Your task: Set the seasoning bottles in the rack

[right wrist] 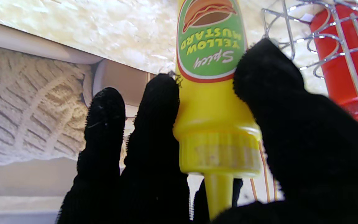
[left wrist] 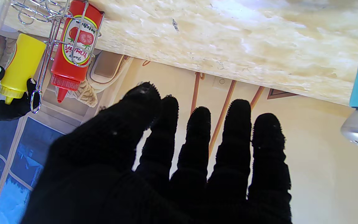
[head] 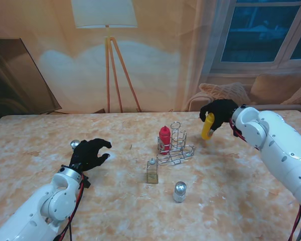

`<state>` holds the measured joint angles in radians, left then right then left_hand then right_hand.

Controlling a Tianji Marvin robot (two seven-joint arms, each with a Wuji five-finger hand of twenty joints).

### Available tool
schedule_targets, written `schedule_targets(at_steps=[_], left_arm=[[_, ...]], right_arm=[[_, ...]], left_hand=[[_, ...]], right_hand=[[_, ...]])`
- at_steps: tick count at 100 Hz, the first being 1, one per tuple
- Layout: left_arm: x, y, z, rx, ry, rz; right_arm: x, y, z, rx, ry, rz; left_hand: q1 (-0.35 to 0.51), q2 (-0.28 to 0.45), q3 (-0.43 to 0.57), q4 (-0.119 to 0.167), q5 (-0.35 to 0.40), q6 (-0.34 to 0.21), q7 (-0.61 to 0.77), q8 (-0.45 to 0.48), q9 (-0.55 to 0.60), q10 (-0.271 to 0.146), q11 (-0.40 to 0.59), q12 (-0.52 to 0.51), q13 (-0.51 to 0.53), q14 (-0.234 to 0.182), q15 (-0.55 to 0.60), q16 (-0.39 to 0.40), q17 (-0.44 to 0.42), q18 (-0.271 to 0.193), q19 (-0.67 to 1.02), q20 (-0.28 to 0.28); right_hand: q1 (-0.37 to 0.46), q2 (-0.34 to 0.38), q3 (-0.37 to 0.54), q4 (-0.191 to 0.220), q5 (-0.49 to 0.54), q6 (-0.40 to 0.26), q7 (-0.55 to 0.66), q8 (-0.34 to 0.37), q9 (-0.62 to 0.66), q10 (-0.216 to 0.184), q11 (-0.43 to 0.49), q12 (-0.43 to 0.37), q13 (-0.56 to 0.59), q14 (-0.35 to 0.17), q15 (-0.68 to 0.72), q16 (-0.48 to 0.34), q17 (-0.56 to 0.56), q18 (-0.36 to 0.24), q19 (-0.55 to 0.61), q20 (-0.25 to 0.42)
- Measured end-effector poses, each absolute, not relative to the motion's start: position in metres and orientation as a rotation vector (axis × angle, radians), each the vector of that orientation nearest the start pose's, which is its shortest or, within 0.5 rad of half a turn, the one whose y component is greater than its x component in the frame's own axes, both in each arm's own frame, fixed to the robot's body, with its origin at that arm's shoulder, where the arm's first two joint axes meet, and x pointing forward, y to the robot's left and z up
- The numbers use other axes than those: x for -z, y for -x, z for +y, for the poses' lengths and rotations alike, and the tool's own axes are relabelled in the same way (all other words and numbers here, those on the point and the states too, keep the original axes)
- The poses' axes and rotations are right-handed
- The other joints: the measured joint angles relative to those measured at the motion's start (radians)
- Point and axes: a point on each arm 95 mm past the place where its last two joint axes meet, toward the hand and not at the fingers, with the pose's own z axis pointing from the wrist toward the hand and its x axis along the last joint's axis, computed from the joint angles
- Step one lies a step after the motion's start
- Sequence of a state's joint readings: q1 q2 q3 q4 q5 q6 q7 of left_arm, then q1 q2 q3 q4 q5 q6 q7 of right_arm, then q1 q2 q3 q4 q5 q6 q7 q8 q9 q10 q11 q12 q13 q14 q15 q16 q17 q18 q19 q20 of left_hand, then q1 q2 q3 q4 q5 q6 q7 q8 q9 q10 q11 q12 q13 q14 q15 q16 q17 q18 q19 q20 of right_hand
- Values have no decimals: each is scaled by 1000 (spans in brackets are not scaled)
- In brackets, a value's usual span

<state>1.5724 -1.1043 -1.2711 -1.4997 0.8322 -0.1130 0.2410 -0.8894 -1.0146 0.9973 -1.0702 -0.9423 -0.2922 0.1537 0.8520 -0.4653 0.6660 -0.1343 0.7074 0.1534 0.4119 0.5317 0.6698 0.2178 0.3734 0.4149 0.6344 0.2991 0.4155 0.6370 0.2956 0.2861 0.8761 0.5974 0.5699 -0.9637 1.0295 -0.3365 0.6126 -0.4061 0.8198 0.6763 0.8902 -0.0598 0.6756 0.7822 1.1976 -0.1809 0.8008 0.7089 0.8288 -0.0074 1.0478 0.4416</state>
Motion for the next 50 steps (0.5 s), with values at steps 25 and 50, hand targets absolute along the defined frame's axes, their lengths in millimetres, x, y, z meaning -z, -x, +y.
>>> schedule_targets(at_steps=[25, 50], left_arm=[[330, -406, 35, 1664, 1270, 1236], [331, -406, 35, 1664, 1269, 1234]], right_arm=[[220, -570, -53, -1347, -983, 1754], [208, -576, -34, -1398, -969, 1765]], left_hand=[[0, 0, 0, 0, 0, 0, 0, 0, 0, 0, 0, 0, 0, 0, 0, 0, 0, 0, 0, 0], [0, 0, 0, 0, 0, 0, 1, 0, 0, 0, 0, 0, 0, 0, 0, 0, 0, 0, 0, 0]], right_hand=[[0, 0, 0, 0, 1, 0, 0, 0, 0, 0, 0, 0, 0, 0, 2, 0, 0, 0, 0, 3], [0, 0, -8, 0, 6, -1, 0, 0, 8, 0, 0, 1, 2, 0, 13, 0, 0, 0, 0, 4]])
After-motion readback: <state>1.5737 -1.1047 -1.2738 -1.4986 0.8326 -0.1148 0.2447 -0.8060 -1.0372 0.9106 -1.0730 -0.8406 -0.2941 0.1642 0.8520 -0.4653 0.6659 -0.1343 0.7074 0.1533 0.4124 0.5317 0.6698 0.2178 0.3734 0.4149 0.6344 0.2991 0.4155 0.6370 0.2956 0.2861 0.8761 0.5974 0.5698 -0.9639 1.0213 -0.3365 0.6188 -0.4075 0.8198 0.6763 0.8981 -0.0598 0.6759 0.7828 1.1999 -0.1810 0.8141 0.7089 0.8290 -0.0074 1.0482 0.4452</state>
